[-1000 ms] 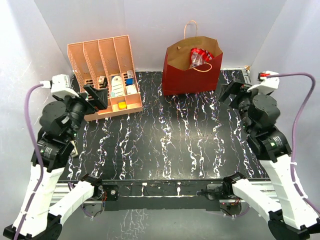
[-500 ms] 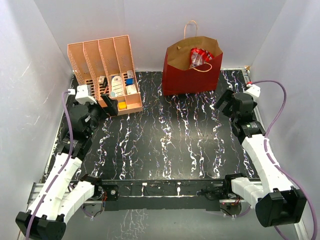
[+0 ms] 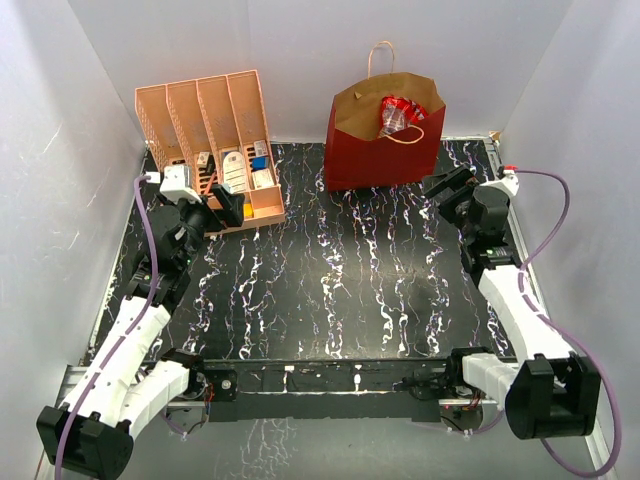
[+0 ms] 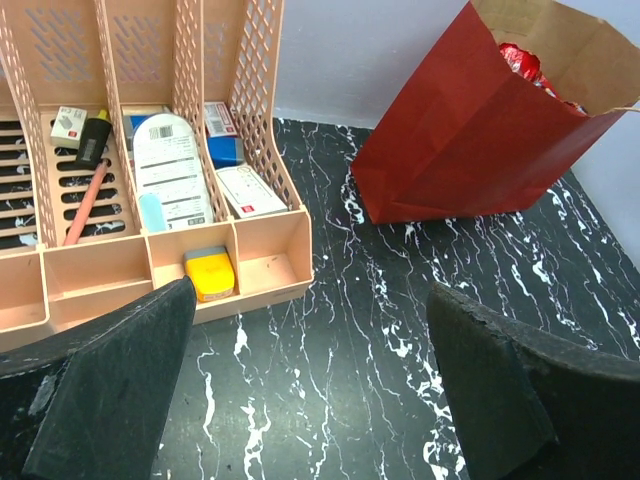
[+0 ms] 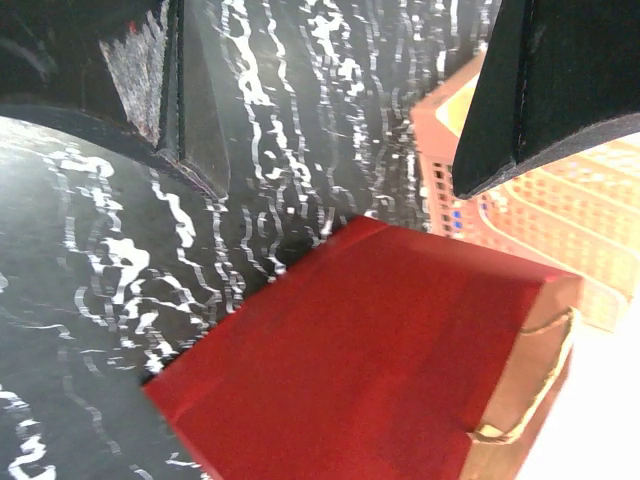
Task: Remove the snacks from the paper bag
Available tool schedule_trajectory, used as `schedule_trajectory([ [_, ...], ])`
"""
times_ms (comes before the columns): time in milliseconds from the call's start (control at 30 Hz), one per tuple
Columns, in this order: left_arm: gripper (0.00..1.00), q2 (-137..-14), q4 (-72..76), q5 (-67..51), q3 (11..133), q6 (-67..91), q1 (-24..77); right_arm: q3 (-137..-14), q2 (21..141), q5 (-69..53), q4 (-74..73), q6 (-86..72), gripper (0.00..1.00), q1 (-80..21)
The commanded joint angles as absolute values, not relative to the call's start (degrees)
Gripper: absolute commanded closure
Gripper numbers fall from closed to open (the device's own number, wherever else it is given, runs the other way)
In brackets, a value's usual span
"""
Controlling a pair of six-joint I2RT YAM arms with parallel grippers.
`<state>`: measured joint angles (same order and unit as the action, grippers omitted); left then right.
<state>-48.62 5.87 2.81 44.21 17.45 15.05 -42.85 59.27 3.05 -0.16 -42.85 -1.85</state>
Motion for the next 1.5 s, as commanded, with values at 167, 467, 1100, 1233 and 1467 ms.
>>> schedule_trajectory([
  [167, 0.02, -49.18, 9.72, 1.01, 45.56, 15.45, 15.03, -51.23, 70.75, -4.27, 21.89, -58.90, 0.02, -1.25],
  [467, 0.02, -49.57, 10.24, -0.50, 46.05, 15.12, 14.96, -61.29, 86.35, -14.21, 37.08, -76.69, 0.02, -1.43],
  [1100, 0.02, -53.48, 7.71, -0.12, 47.83, 15.61, 14.96, -64.85, 91.10, -17.49, 27.78, -80.30, 0.93, -4.04],
  [1233, 0.02, -53.53, 7.22, 1.18, 47.69, 15.76, 15.02, -62.69, 87.62, -19.26, 24.35, -78.99, 0.93, -4.41],
  [1467, 0.01, -54.79, 6.86, 0.62, 47.91, 15.82, 15.05, -60.64, 79.25, -18.52, 16.59, -74.31, 0.93, -10.24],
])
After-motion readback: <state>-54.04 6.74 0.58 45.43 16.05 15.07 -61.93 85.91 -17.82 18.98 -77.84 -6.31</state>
